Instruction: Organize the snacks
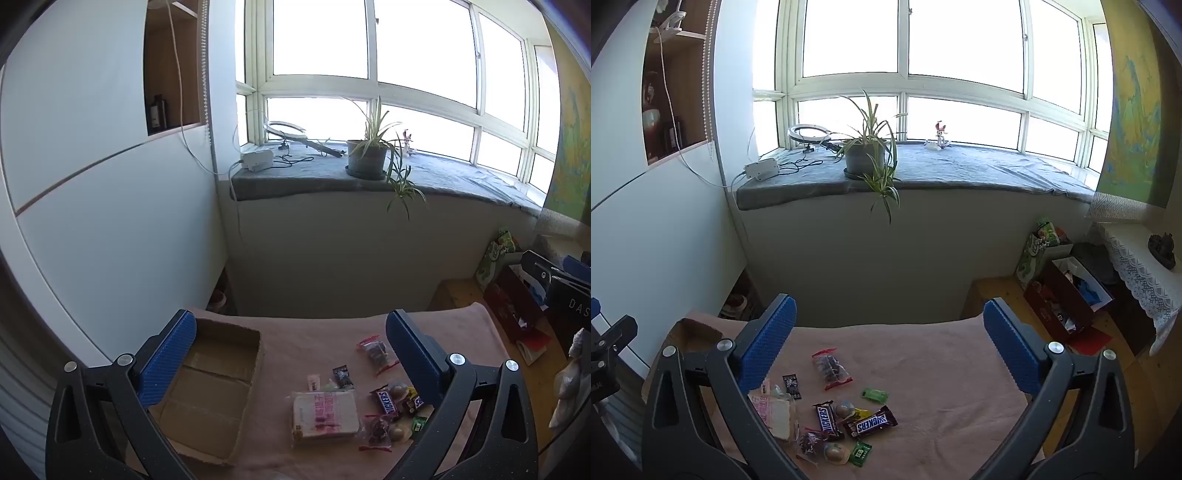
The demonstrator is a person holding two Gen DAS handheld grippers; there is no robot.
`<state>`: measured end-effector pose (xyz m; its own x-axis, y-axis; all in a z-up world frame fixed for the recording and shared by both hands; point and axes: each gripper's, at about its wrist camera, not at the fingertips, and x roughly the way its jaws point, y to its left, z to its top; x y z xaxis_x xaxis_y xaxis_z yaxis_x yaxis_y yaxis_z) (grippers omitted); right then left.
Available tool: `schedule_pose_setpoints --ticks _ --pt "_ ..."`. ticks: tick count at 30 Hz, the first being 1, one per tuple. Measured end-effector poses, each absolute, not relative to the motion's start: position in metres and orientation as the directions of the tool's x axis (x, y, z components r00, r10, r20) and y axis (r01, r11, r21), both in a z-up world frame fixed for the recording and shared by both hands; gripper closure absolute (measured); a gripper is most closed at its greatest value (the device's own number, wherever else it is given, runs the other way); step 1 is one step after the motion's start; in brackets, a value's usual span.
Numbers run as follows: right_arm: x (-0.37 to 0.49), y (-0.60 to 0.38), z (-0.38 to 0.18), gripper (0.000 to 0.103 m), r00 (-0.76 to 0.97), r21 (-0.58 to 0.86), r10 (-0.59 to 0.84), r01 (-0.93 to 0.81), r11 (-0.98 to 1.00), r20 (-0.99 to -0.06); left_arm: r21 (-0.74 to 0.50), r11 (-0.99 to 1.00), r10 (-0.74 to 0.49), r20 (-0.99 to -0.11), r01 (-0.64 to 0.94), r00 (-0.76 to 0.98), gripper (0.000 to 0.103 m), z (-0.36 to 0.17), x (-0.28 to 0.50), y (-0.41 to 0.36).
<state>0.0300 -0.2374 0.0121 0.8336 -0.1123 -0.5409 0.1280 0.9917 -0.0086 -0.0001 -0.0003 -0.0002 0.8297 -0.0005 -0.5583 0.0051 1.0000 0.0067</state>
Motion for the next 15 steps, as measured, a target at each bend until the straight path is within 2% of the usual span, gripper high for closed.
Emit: schedule_pose_setpoints --ticks 15 --pt "0.025 -0.2358 0.0114 0.0 0.834 -0.01 -0.112 0.127 0.992 -0.541 0.007 1.0 -0.003 -0.56 0.009 0.828 0.001 -0.001 0.0011 -0.0047"
